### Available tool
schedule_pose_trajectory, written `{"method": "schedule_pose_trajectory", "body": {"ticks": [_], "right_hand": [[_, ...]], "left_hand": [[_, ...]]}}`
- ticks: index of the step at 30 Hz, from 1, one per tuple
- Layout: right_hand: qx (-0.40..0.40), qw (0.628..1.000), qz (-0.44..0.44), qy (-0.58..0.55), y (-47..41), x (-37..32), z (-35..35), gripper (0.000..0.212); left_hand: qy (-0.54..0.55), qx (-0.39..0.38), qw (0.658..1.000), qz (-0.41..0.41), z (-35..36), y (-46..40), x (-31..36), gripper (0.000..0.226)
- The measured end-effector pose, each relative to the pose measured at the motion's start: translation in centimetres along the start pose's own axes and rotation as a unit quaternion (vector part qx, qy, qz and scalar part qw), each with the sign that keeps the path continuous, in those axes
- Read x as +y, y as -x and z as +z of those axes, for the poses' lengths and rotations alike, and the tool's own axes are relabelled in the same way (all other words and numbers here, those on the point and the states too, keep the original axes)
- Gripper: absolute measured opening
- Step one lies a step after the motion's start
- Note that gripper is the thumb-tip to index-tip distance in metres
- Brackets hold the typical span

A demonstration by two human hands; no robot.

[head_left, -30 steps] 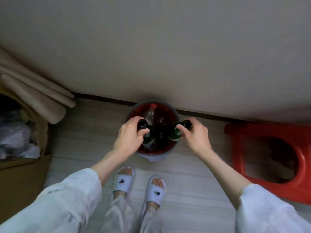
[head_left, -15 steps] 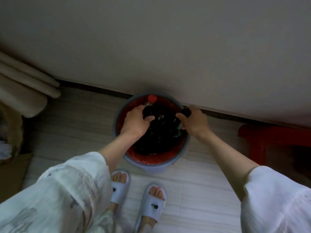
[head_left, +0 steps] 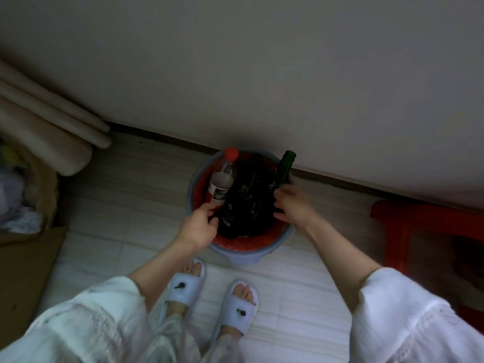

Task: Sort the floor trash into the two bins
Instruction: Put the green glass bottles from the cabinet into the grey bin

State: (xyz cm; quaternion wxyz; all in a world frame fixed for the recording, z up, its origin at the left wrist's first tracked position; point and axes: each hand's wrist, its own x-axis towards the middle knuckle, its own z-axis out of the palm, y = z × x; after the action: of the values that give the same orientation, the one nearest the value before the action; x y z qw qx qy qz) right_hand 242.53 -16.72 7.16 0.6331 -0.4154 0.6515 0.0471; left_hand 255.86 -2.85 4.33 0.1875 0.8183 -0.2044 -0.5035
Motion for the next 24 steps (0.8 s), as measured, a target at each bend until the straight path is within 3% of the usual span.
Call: {"method": "schedule_pose_trajectory", "body": {"ticks": [5,8,13,19,24], "right_hand": [[-0.075,0.995,0.053,0.026,9.6,1.6,2.4,0.023],[-0.108,0.994,0.025,-0.002,16.3,0.7,2.6,0.022],[-0.138,0.987,-0.031,0.076,28.2,-1.6,2.3,0.023],[-0.127,0.978,-0.107,0.123,40.9,-2.0,7.1,0.028],[-0.199,0.965,-0.104,0.139,49.8,0.8,16.0,0.019]], "left_hand": [[0.041,0.027,0.998,-0.049,-2.8,7.6,0.2,0.037],[0.093,0.042,0.994,-0.036,-4.9,13.5,2.7,0.033],[0.129,0.035,0.991,0.013,-10.6,25.3,4.5,0.028],[0.217,0.123,0.968,-0.005,-16.6,39.6,-2.3,0.028],[0.344,0.223,0.91,-0.06,-20.2,50.3,-10.7,0.03]]}}
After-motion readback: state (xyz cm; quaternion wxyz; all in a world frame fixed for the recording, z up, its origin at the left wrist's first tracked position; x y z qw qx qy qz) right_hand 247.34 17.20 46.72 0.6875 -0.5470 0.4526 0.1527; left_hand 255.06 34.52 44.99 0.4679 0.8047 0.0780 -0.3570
